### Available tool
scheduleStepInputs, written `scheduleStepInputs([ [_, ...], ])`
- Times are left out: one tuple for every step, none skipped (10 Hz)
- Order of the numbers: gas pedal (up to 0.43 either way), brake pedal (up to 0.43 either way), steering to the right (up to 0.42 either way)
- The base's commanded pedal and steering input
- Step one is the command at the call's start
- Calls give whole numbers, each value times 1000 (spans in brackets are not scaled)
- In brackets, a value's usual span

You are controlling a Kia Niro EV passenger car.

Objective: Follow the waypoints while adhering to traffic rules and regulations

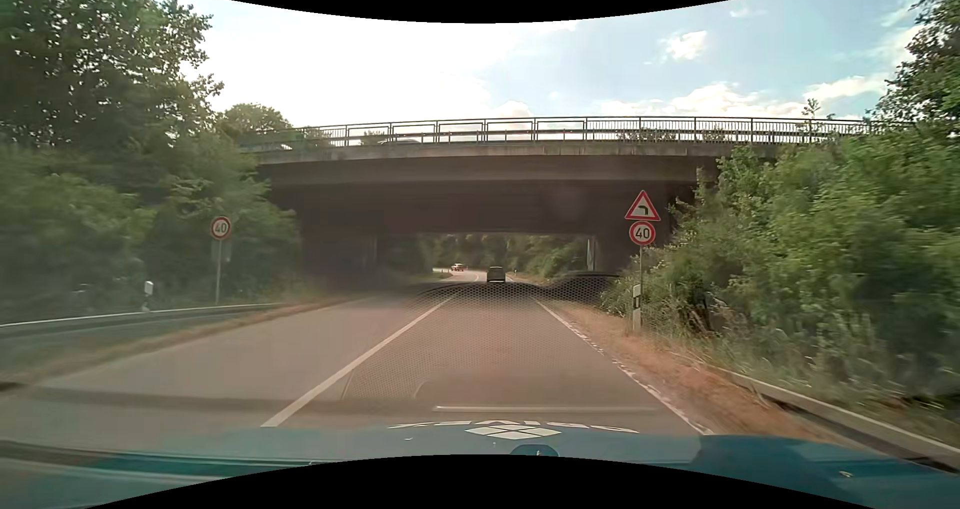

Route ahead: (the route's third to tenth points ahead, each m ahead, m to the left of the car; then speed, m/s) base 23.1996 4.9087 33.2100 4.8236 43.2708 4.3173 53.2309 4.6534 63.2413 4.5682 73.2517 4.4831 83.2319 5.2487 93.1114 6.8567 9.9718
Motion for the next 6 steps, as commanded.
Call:
scheduleStepInputs([
  [130,0,1],
  [150,0,1],
  [157,0,0],
  [157,0,0],
  [157,0,0],
  [157,0,0],
])
